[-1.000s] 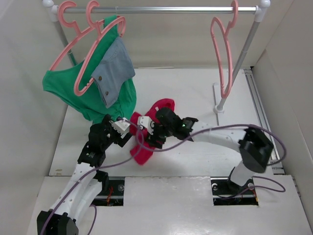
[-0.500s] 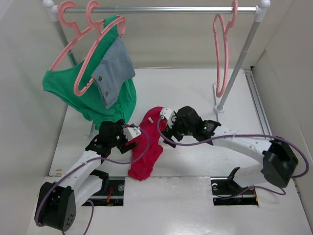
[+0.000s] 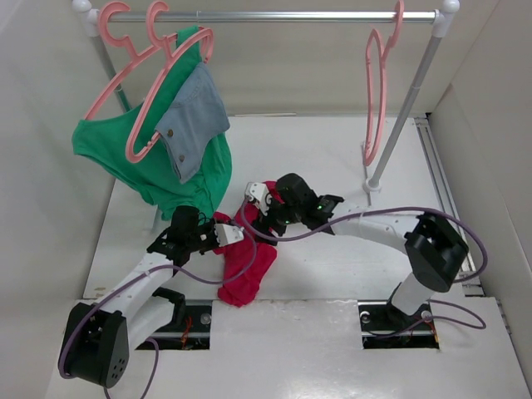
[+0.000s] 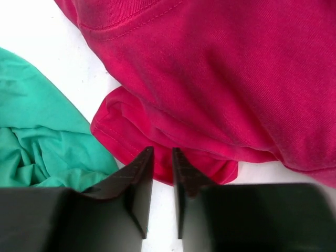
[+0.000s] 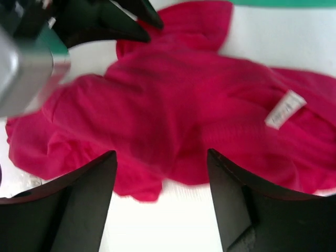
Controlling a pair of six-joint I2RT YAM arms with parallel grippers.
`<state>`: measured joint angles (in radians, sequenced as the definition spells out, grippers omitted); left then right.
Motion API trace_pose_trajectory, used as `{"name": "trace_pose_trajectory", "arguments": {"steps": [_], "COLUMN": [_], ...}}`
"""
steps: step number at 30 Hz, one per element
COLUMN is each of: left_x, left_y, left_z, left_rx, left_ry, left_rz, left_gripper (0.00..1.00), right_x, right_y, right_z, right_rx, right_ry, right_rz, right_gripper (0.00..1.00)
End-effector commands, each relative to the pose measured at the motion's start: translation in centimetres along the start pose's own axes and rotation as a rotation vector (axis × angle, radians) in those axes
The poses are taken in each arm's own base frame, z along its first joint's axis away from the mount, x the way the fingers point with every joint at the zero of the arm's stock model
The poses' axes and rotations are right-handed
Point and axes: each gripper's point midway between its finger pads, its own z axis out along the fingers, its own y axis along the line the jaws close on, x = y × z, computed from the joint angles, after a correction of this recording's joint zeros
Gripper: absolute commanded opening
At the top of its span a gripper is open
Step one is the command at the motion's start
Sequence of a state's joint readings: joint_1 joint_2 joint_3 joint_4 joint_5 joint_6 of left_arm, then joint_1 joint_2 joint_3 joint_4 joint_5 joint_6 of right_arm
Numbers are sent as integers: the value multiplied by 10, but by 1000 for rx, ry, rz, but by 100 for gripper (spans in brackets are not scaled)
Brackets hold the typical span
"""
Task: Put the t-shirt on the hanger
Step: Move the tshirt to the center of the board
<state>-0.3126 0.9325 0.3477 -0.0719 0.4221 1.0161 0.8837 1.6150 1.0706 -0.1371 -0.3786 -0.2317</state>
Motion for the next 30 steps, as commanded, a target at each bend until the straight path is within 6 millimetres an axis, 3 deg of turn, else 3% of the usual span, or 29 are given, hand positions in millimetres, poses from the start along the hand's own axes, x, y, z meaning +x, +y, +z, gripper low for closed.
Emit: {"name": "trace_pose_trajectory", "arguments": {"steps": [1,5,7,8,9,10,11,12,13,15,18,22,25,26,30], "left_x": [-18,-18,-18,-19,-20,-20,-20,-20,-18,-15,-17,-19,-20,-19,-16], "left_y": [13,16,15,17,17,17,17,17,16,6,2,2,-7,-12,-33], "left_z": [-4,-4,-4,-5,-5,-5,-5,-5,-5,-4,-1,6,13,16,23], "left_rx": [-29,-41,-41,-48,-48,-48,-48,-48,-41,7,25,36,76,101,189], "left_ry": [-54,-52,-52,-57,-57,-57,-57,-57,-52,-49,-52,-42,-32,-27,-5], "left_rz": [24,18,8,12,12,12,12,12,27,38,82,144,229,253,413], "left_gripper": [17,0,0,5,24,66,76,82,86,94,94,94,88,86,70], "right_x": [-28,-1,3,8,8,8,8,8,3,3,-3,14,49,70,121], "right_y": [13,11,11,9,9,9,9,8,7,6,3,-13,-18,-18,-25], "right_z": [18,43,45,48,48,48,48,45,42,34,8,-33,-61,-73,-110], "right_rx": [-103,-133,-135,-125,-125,-125,-125,-114,-101,-72,-14,103,191,221,360], "right_ry": [-81,-10,0,14,14,14,14,12,3,0,-28,-29,22,63,149], "right_rz": [-56,-11,-6,-2,8,8,8,6,11,7,22,120,206,246,417], "right_gripper": [73,72,72,69,66,59,27,9,0,0,0,0,0,0,0]}}
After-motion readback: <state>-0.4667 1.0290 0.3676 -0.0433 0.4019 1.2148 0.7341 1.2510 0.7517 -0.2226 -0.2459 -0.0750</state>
